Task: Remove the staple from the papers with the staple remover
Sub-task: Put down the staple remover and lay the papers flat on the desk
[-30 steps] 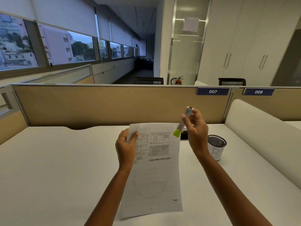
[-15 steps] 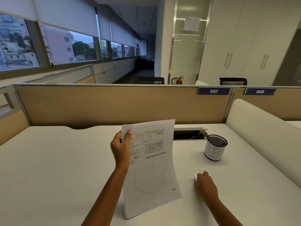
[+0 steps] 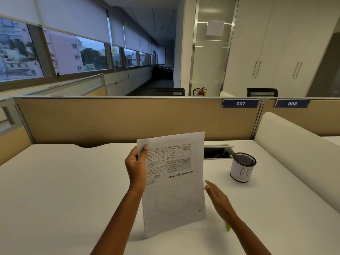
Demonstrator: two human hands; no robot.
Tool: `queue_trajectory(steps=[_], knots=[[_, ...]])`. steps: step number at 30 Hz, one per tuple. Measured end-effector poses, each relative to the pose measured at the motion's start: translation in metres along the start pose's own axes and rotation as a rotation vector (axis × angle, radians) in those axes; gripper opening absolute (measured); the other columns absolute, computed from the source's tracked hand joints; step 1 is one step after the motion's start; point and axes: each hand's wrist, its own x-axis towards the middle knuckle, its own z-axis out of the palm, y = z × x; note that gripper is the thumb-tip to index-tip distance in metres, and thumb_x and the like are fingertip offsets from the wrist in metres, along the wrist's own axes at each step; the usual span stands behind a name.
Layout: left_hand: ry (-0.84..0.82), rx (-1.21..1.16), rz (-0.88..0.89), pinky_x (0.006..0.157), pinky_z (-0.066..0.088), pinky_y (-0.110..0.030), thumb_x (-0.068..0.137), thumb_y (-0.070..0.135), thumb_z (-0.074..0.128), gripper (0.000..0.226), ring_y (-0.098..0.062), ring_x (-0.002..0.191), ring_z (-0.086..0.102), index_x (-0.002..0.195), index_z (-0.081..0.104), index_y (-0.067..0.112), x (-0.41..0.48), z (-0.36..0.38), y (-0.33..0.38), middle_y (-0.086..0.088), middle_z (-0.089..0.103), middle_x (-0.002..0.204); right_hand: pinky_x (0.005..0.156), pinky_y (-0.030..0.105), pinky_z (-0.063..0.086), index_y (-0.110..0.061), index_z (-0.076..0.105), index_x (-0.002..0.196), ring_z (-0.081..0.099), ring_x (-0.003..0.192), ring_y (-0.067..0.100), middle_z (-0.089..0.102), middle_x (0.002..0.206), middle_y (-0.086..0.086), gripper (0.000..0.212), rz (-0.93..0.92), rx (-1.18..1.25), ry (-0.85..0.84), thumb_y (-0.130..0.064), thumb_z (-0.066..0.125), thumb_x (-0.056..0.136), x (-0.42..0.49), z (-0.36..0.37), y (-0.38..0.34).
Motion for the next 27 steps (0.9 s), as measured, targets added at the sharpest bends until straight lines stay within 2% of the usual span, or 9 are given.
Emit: queue_trajectory(steps=[2,7,9,14,17,19,20,23,27], knots=[[-0.003,-0.031,-0.009,0.049,0.051,-0.010,0.089,0.021,0.049,0.015,-0.014,0.070,0.059,0.075,0.056,0.023,0.001,0.001,0.002,0.002,0.060,0.076,0.077,0.011,0.047,-0.019,0.055,0.118,0.061,0.095,0.010,0.066,0.106,-0.001,0.027,-0.030,0.155,-0.018,-0.025,0.045,0.094,0.000,0.005,-0.003],[0.013,-0.056,-0.014,0.049,0.051,-0.011,0.089,0.021,0.049,0.017,-0.013,0.070,0.059,0.074,0.056,0.024,0.006,-0.001,0.007,0.003,0.060,0.076,0.068,0.035,0.050,0.002,0.064,0.086,0.061,0.077,0.029,0.067,0.085,0.022,0.018,-0.027,0.311,0.059,-0.016,0.059,0.084,0.001,0.010,0.000],[0.010,-0.039,-0.030,0.050,0.052,-0.011,0.089,0.022,0.049,0.009,-0.013,0.073,0.060,0.087,0.057,0.019,0.009,-0.002,0.005,0.002,0.061,0.082,0.061,0.027,0.048,-0.001,0.064,0.083,0.059,0.069,0.024,0.066,0.079,0.015,0.011,-0.010,0.361,0.099,-0.006,0.055,0.088,0.001,0.011,0.000],[-0.063,0.232,-0.200,0.083,0.048,-0.033,0.085,0.016,0.057,0.044,-0.025,0.101,0.054,0.126,0.043,0.010,0.013,-0.014,-0.030,-0.009,0.053,0.109,0.063,0.032,0.046,-0.007,0.064,0.080,0.055,0.068,0.023,0.065,0.077,0.013,0.017,0.053,0.479,0.199,0.000,0.051,0.088,0.004,0.016,0.001],[-0.181,0.358,-0.422,0.089,0.047,-0.040,0.084,0.011,0.057,0.030,-0.031,0.100,0.057,0.113,0.055,0.005,0.000,-0.029,-0.068,-0.015,0.059,0.105,0.064,0.033,0.044,-0.013,0.064,0.075,0.054,0.068,0.023,0.064,0.078,0.012,0.022,0.096,0.438,0.290,0.001,0.052,0.087,0.010,0.022,0.002],[-0.243,0.402,-0.460,0.078,0.049,-0.038,0.083,0.008,0.056,0.009,-0.029,0.084,0.059,0.080,0.065,0.007,-0.011,-0.037,-0.083,-0.013,0.063,0.086,0.066,0.033,0.045,-0.016,0.064,0.072,0.054,0.069,0.024,0.064,0.076,0.012,0.024,0.125,0.403,0.307,0.000,0.052,0.087,0.014,0.029,0.003],[-0.235,0.427,-0.447,0.070,0.047,-0.035,0.082,0.006,0.056,0.016,-0.027,0.075,0.056,0.067,0.061,0.007,-0.013,-0.040,-0.089,-0.012,0.061,0.077,0.067,0.035,0.044,-0.017,0.063,0.069,0.054,0.069,0.024,0.064,0.075,0.012,0.025,0.138,0.382,0.311,0.000,0.053,0.086,0.017,0.033,0.003],[-0.140,0.473,-0.414,0.063,0.038,-0.029,0.080,0.003,0.059,0.019,-0.023,0.065,0.048,0.061,0.055,0.006,-0.013,-0.046,-0.097,-0.011,0.056,0.068,0.069,0.035,0.044,-0.018,0.062,0.067,0.054,0.071,0.025,0.063,0.074,0.011,0.024,0.167,0.305,0.322,-0.005,0.055,0.086,0.024,0.047,0.001],[0.019,0.509,-0.380,0.071,0.041,-0.028,0.077,-0.001,0.062,0.012,-0.025,0.071,0.053,0.065,0.062,-0.001,0.004,-0.055,-0.097,-0.011,0.059,0.071,0.068,0.028,0.043,0.000,0.065,0.092,0.057,0.077,0.025,0.066,0.087,0.013,0.016,0.151,0.221,0.283,-0.006,0.051,0.088,0.039,0.069,-0.013]])
